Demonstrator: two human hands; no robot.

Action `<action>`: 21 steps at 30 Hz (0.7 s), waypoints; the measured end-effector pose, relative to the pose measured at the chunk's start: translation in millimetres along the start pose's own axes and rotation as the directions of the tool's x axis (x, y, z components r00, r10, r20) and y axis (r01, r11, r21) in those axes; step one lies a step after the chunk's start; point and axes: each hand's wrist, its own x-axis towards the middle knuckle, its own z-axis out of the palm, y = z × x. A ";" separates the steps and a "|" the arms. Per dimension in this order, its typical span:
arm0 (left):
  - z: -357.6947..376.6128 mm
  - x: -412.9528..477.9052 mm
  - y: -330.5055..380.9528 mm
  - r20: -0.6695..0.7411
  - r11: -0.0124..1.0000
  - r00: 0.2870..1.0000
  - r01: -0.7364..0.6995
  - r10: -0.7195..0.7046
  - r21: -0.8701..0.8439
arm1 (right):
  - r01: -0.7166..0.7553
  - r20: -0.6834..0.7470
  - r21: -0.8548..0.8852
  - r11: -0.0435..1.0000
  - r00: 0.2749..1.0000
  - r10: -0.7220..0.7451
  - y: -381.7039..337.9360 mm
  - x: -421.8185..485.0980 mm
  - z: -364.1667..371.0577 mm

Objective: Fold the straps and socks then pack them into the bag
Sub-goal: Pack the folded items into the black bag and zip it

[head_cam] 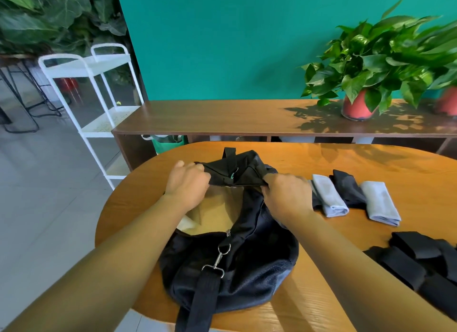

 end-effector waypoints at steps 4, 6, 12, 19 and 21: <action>7.3 12.4 -33.3 0.050 0.904 0.964 0.261 -0.260 -0.339 | 0.000 0.059 -0.200 0.980 0.998 0.012 18.2 2.7 2.4; 7.8 19.1 -43.6 0.100 0.848 0.950 0.309 -0.296 -0.430 | 0.026 0.113 -0.235 0.972 0.994 0.001 20.5 2.8 1.8; 12.1 26.0 -38.0 0.155 0.737 0.925 0.371 -0.347 -0.565 | 0.165 -0.158 -0.015 0.986 0.973 -0.166 21.6 -5.1 10.5; 9.6 31.1 -37.0 0.131 0.744 0.913 0.393 -0.387 -0.540 | 0.564 0.048 -0.094 0.821 0.826 -0.562 14.2 -22.4 15.0; 11.3 33.6 -36.5 0.124 0.742 0.913 0.390 -0.390 -0.545 | 0.525 0.096 -0.127 0.841 0.851 -0.517 21.5 -23.1 26.8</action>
